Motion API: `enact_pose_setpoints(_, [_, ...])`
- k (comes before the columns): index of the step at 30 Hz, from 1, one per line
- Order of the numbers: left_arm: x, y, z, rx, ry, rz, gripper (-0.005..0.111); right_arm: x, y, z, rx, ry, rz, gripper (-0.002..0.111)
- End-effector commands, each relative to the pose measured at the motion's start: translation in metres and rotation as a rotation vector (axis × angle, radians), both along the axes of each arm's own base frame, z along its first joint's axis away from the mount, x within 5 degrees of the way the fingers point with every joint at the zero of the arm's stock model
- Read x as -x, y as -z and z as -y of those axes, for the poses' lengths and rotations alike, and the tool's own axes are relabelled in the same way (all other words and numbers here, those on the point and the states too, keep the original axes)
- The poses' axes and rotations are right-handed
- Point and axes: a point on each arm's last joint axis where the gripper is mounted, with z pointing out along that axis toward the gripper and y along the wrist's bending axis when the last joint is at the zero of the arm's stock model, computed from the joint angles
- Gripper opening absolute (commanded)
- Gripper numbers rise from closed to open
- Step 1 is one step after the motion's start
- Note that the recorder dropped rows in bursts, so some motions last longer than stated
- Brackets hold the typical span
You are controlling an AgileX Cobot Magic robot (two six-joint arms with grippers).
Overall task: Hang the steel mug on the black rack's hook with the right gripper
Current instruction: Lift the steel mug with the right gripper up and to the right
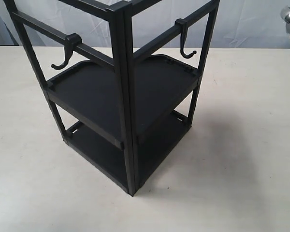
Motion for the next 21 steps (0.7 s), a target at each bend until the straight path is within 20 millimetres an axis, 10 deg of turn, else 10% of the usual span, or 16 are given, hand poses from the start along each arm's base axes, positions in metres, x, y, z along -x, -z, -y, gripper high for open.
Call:
enact_pose_setpoints(1, [0.000, -0.001, 0.001, 0.008, 0.009, 0.011, 0.002, 0.005, -0.001, -0.012, -0.081, -0.133, -0.057, -0.001])
enact_pose_setpoints(7, [0.000, -0.001, 0.001, 0.008, 0.009, 0.011, 0.002, 0.023, -0.011, -0.002, -0.158, 0.009, 0.020, -0.001])
enact_pose_setpoints(21, [0.000, -0.001, 0.001, 0.008, 0.009, 0.011, 0.002, 0.033, 0.003, -0.050, -0.426, -0.387, -0.185, -0.001])
